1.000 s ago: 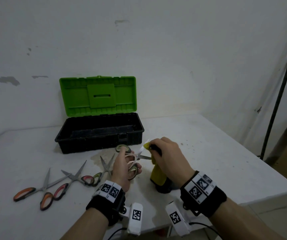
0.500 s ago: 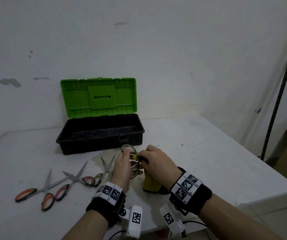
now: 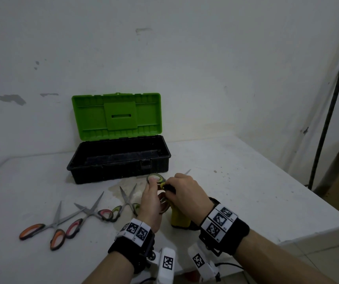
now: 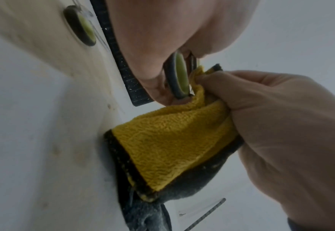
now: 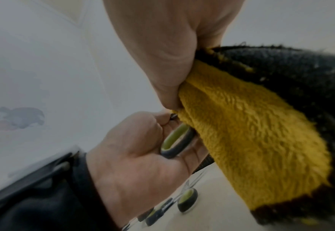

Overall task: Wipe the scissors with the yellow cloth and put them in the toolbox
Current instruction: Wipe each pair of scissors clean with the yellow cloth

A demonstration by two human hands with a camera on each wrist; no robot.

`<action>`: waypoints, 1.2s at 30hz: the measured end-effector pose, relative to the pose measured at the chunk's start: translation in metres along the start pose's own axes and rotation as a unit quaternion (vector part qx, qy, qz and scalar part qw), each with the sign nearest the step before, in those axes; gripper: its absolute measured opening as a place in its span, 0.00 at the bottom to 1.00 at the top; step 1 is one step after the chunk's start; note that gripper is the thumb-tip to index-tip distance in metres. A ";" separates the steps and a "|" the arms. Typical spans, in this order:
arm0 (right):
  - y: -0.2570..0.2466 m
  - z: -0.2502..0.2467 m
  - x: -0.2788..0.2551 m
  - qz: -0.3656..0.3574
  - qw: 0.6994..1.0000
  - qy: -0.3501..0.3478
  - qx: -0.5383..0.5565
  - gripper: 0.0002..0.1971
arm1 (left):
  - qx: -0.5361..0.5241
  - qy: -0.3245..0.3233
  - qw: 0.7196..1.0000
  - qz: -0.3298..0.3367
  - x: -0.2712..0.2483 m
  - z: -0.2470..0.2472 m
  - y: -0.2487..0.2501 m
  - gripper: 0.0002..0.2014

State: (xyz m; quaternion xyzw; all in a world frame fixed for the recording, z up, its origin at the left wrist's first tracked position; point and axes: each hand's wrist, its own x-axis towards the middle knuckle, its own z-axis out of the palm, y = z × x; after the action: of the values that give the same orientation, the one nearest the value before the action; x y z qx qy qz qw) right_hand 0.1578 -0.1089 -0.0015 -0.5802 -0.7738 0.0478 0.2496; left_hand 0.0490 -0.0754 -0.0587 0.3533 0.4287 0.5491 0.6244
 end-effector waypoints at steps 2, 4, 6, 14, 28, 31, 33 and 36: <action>-0.002 0.001 0.000 -0.021 1.000 -0.002 0.008 0.10 | 0.000 -0.011 1.000 -0.001 -0.001 0.002 0.000 0.26; -0.002 0.001 0.000 -0.021 1.000 -0.011 -0.001 0.11 | 0.000 -0.012 1.000 0.002 -0.001 0.003 0.001 0.25; 0.000 -0.001 0.000 -0.007 1.000 -0.014 -0.014 0.11 | 0.011 -0.002 1.000 0.014 0.001 0.001 0.001 0.25; 0.004 -0.001 -0.002 -0.038 0.999 -0.017 0.000 0.12 | 0.041 0.000 0.999 0.022 0.002 -0.001 -0.002 0.23; 0.031 -0.013 -0.004 -0.003 1.000 0.016 0.022 0.10 | 0.048 0.004 0.998 0.030 0.002 -0.001 0.006 0.19; 0.026 -0.016 -0.005 -0.059 0.998 -0.005 0.002 0.10 | 0.041 -0.004 0.999 0.024 0.003 0.000 0.006 0.21; 0.020 -0.009 -0.008 -0.105 0.994 -0.020 -0.032 0.11 | 0.027 -0.013 1.000 0.010 0.001 0.003 0.005 0.24; 0.021 0.001 -0.009 -0.128 0.990 -0.026 -0.059 0.11 | 0.017 -0.017 1.000 -0.008 -0.004 0.004 0.004 0.26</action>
State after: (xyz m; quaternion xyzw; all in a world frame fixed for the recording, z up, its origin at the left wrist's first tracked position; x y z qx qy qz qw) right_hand 0.1776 -0.1101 -0.0126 -0.4890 -0.8493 -0.0154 0.1984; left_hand 0.0508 -0.0791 -0.0525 0.3699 0.4303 0.5308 0.6295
